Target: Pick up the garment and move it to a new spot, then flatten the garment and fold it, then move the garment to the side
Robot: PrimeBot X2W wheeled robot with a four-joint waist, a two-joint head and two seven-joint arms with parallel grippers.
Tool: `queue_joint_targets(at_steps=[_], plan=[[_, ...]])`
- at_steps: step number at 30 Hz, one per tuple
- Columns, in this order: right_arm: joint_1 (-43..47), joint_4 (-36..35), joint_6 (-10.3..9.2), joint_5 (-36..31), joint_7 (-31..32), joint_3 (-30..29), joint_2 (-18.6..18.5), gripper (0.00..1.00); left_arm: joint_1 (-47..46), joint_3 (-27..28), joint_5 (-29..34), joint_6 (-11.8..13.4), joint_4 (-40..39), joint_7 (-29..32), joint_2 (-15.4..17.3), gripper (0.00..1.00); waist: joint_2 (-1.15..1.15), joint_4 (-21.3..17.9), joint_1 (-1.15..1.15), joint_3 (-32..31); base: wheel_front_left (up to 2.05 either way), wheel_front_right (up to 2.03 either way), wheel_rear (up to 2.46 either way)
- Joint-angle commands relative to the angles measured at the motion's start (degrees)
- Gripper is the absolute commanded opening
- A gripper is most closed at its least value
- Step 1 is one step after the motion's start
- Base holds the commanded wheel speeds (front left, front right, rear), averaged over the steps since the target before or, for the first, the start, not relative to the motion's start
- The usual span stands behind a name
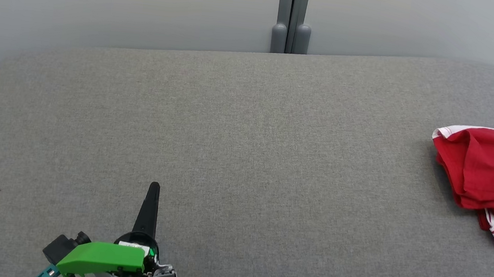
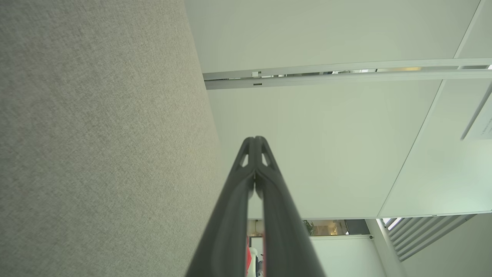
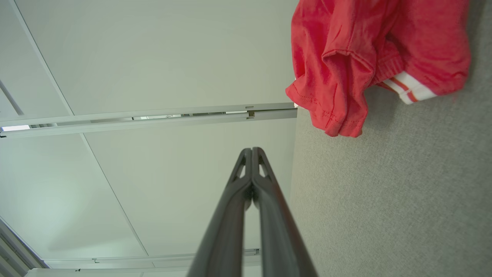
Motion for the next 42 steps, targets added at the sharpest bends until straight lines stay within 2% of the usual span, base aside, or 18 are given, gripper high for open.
queue_joint_targets(at_steps=[1, 42], plan=[[-0.68, 0.08, 0.02, -0.27, 0.34, -0.19, 0.01, 0.00, -0.85, 0.08, -0.37, -0.20, -0.10, -0.39, 0.07, 0.00, 0.00, 0.00, 0.00, 0.00, 0.00, 0.00, 0.00], [-0.85, 0.07, 0.02, -0.73, 0.60, -0.62, 0.26, 0.00, -0.82, 0.09, -0.37, -0.20, -0.11, -0.40, 0.07, 0.00, 0.00, 0.00, 0.00, 0.00, 0.00, 0.00, 0.00]])
